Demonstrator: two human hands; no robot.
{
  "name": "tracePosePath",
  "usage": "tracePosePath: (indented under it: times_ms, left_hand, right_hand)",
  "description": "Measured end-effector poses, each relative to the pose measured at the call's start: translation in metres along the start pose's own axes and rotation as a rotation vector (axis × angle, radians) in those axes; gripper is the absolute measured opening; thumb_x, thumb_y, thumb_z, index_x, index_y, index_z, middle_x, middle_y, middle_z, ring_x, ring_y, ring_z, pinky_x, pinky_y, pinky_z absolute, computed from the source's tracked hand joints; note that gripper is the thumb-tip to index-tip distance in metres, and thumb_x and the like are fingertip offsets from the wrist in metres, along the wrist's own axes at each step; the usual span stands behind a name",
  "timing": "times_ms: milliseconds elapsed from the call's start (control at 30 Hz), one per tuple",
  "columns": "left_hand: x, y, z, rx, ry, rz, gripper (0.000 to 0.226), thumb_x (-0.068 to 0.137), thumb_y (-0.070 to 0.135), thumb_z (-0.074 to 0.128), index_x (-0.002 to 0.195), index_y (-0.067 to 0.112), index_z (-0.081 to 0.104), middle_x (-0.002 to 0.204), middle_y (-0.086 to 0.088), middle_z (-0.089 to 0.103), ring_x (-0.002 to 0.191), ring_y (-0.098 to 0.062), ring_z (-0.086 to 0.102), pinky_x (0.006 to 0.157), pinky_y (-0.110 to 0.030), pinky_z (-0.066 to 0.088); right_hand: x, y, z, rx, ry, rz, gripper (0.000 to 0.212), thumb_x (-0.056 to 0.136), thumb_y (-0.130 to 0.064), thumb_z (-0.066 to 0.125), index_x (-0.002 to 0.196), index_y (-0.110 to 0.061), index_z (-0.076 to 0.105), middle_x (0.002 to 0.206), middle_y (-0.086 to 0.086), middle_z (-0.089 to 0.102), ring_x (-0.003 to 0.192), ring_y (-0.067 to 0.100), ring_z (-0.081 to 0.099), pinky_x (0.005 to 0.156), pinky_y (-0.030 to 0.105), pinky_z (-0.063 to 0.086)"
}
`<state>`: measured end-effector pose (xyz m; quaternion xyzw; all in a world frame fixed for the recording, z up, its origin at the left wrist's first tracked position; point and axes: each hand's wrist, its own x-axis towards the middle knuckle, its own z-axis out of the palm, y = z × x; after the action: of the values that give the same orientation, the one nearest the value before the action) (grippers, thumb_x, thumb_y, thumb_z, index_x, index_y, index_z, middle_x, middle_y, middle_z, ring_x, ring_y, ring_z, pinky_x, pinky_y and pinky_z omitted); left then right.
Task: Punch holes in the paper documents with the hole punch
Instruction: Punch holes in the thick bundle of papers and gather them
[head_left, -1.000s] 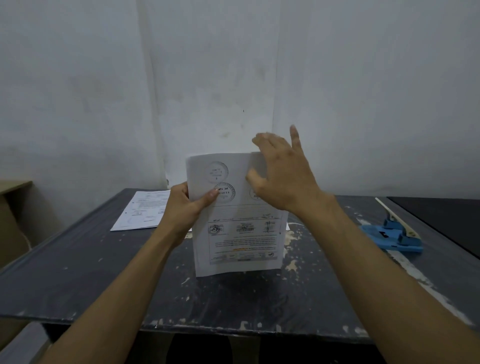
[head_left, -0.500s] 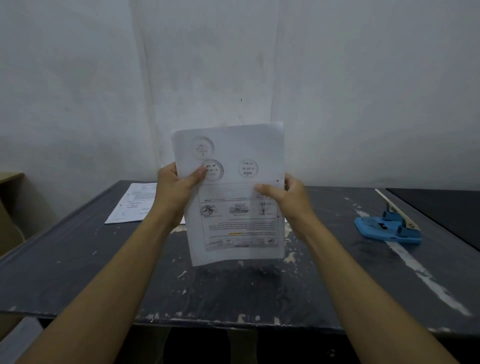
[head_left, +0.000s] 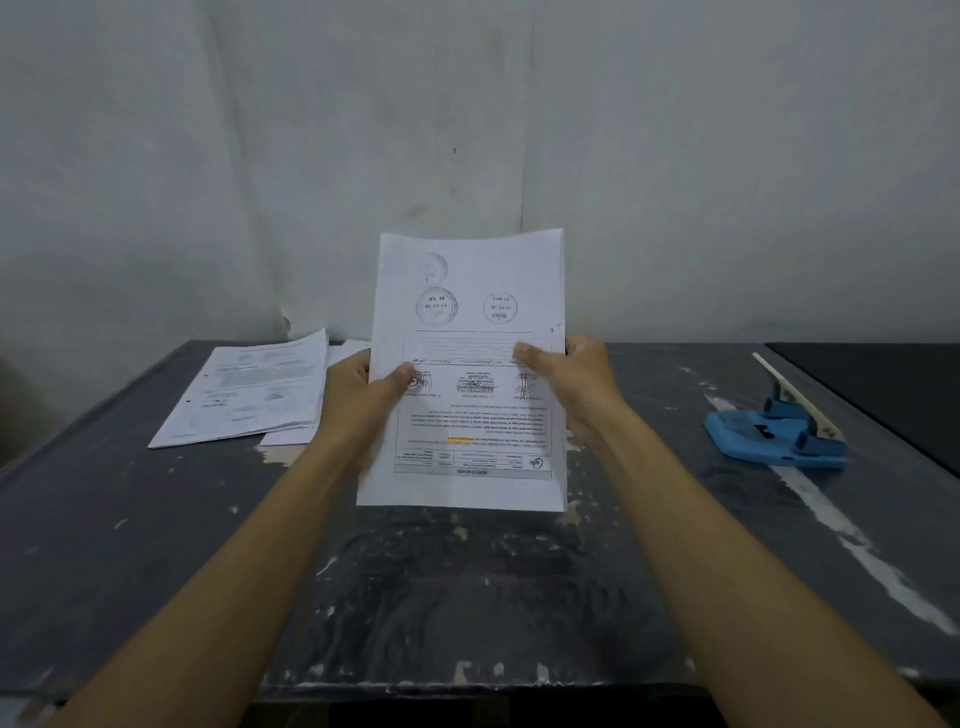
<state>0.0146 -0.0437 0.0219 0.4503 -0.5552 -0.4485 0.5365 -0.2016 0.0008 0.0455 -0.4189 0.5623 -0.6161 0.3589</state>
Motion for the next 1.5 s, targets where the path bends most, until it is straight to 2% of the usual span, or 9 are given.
tracePosePath:
  times_ms: [133, 267, 500, 633, 900, 1133, 1267, 1400, 1500]
  left_hand:
    - [0.04, -0.009, 0.028, 0.014, 0.038, -0.037, 0.027, 0.094, 0.018, 0.067, 0.121, 0.013, 0.067, 0.111, 0.003, 0.071, 0.091, -0.015, 0.07, 0.068, -0.026, 0.056]
    - [0.083, -0.026, 0.058, 0.035, 0.029, -0.092, 0.029, 0.093, 0.014, 0.068, 0.121, 0.009, 0.067, 0.112, -0.001, 0.07, 0.087, -0.012, 0.068, 0.065, -0.022, 0.053]
    - [0.14, -0.066, 0.094, 0.189, -0.011, -0.163, 0.023, 0.09, 0.009, 0.068, 0.114, 0.008, 0.07, 0.11, -0.006, 0.072, 0.092, -0.022, 0.068, 0.071, -0.025, 0.052]
    - [0.153, -0.082, 0.113, 0.418, -0.034, -0.126, 0.013, 0.088, 0.004, 0.06, 0.096, 0.012, 0.067, 0.097, -0.004, 0.068, 0.092, -0.025, 0.066, 0.071, -0.027, 0.049]
    - [0.159, -0.105, 0.132, 0.75, -0.017, -0.072, 0.017, 0.09, 0.007, 0.058, 0.107, 0.003, 0.056, 0.108, -0.011, 0.062, 0.085, -0.02, 0.051, 0.065, -0.029, 0.039]
    - [0.146, -0.129, 0.135, 0.811, 0.049, 0.083, 0.027, 0.095, 0.01, 0.05, 0.121, 0.0, 0.051, 0.122, -0.017, 0.054, 0.112, -0.03, 0.049, 0.091, -0.036, 0.039]
    - [0.15, -0.135, 0.132, 0.849, 0.131, 0.062, 0.03, 0.096, 0.017, 0.051, 0.119, -0.002, 0.053, 0.124, -0.019, 0.051, 0.117, -0.032, 0.043, 0.1, -0.038, 0.033]
    - [0.151, -0.136, 0.131, 0.865, 0.164, 0.05, 0.027, 0.094, 0.017, 0.053, 0.113, -0.002, 0.056, 0.123, -0.019, 0.052, 0.117, -0.034, 0.044, 0.1, -0.039, 0.033]
    - [0.151, -0.136, 0.131, 0.874, 0.165, 0.045, 0.03, 0.095, 0.018, 0.052, 0.116, -0.002, 0.056, 0.127, -0.019, 0.052, 0.121, -0.034, 0.043, 0.103, -0.042, 0.034]
  right_hand:
    - [0.033, 0.008, -0.011, -0.109, -0.024, 0.049, 0.016, 0.086, -0.014, 0.075, 0.102, -0.013, 0.073, 0.097, -0.005, 0.075, 0.079, 0.008, 0.072, 0.06, 0.019, 0.055]
    - [0.073, 0.025, -0.018, -0.173, 0.042, 0.066, 0.024, 0.086, -0.012, 0.076, 0.109, -0.004, 0.072, 0.106, 0.003, 0.075, 0.09, 0.018, 0.073, 0.078, 0.031, 0.06]
    - [0.141, 0.06, -0.02, -0.334, 0.139, 0.107, 0.012, 0.082, -0.007, 0.078, 0.093, -0.005, 0.072, 0.1, 0.008, 0.075, 0.081, 0.021, 0.074, 0.073, 0.04, 0.063]
    - [0.165, 0.081, -0.019, -0.508, 0.164, 0.146, 0.016, 0.08, -0.006, 0.076, 0.09, 0.004, 0.071, 0.089, 0.01, 0.073, 0.075, 0.021, 0.072, 0.063, 0.034, 0.062]
    - [0.182, 0.101, -0.02, -0.662, 0.191, 0.165, 0.012, 0.082, -0.008, 0.073, 0.086, -0.001, 0.063, 0.083, 0.004, 0.065, 0.069, 0.017, 0.064, 0.052, 0.025, 0.053]
    - [0.179, 0.106, -0.011, -0.874, 0.139, 0.145, 0.016, 0.084, -0.01, 0.066, 0.075, -0.009, 0.053, 0.094, 0.01, 0.065, 0.078, 0.026, 0.062, 0.051, 0.026, 0.042]
    - [0.184, 0.099, -0.011, -0.744, 0.076, 0.226, 0.006, 0.089, -0.009, 0.064, 0.087, -0.004, 0.061, 0.093, 0.007, 0.065, 0.072, 0.019, 0.063, 0.054, 0.028, 0.052]
    - [0.19, 0.087, -0.01, -0.64, 0.021, 0.289, 0.024, 0.085, -0.006, 0.067, 0.107, 0.004, 0.066, 0.108, 0.014, 0.069, 0.094, 0.028, 0.069, 0.085, 0.042, 0.06]
    - [0.19, 0.079, -0.01, -0.566, -0.042, 0.357, 0.021, 0.088, -0.003, 0.068, 0.106, 0.006, 0.063, 0.105, 0.014, 0.067, 0.095, 0.027, 0.068, 0.079, 0.04, 0.059]
